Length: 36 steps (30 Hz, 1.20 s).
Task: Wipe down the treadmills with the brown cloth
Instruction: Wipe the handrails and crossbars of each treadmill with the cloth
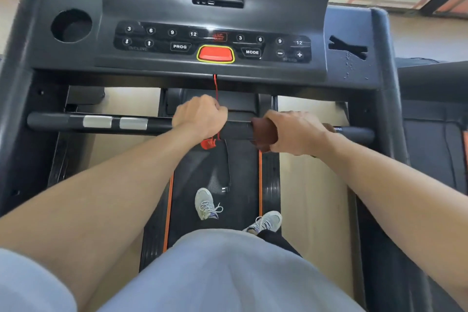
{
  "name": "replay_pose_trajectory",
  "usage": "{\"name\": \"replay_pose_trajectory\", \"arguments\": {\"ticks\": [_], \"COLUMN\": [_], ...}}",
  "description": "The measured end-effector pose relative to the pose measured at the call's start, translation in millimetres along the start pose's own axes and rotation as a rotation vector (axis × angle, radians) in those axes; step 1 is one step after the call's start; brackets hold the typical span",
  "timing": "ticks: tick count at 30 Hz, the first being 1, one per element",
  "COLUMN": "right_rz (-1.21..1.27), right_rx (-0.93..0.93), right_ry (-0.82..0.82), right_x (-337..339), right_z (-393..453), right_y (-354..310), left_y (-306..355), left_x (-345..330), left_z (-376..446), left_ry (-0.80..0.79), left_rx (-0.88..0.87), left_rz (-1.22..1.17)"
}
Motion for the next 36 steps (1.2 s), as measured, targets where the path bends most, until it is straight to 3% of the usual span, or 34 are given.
{"name": "replay_pose_trajectory", "arguments": {"ticks": [4, 7, 11, 16, 18, 25, 28, 32, 34, 36], "right_rz": [-0.144, -0.175, -0.114, 0.003, -0.019, -0.096, 0.021, 0.272, 0.280, 0.249], "right_rx": [-0.155, -0.184, -0.087, 0.115, 0.129, 0.179, 0.211, -0.047, -0.103, -0.100], "right_ry": [-0.068, -0.060, -0.029, 0.091, 0.165, 0.337, 0.388, 0.149, -0.024, -0.052], "right_x": [18.9, 16.0, 13.2, -9.6, -9.5, -8.8, 1.4, 17.3, 18.3, 21.2], "right_z": [-39.9, -47.4, -34.9, 22.0, 31.8, -8.5, -34.4, -12.1, 6.6, 19.5], "right_y": [86.6, 105.8, 77.5, -55.0, -77.2, -30.6, -12.1, 8.3, 11.3, 9.5], "left_y": [0.0, -1.7, -3.8, -1.4, 0.4, -2.9, -3.1, -3.0, -1.5, -0.4], "left_x": [-0.7, -1.5, -3.1, 2.5, 3.6, -4.6, -3.9, -2.6, -2.0, -1.3], "left_z": [2.0, 2.5, 4.4, 3.1, 2.9, 6.7, 6.1, 5.2, 4.7, 4.5], "left_ry": [0.035, 0.072, 0.089, 0.132, 0.146, 0.032, 0.024, 0.034, 0.040, 0.052], "left_rx": [0.011, 0.023, 0.057, 0.046, 0.034, 0.076, 0.078, 0.069, 0.060, 0.045], "left_rz": [0.026, 0.066, 0.090, 0.073, 0.062, 0.084, 0.103, 0.113, 0.107, 0.097]}}
Point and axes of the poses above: each hand's wrist, its own z-axis towards the middle knuckle, its own x-axis out of the back of the hand, y = z × x, the point moved 8 cm from there along z, towards the middle knuckle, and after that the axes turned 15 degrees about y, right-handed, at the moved point
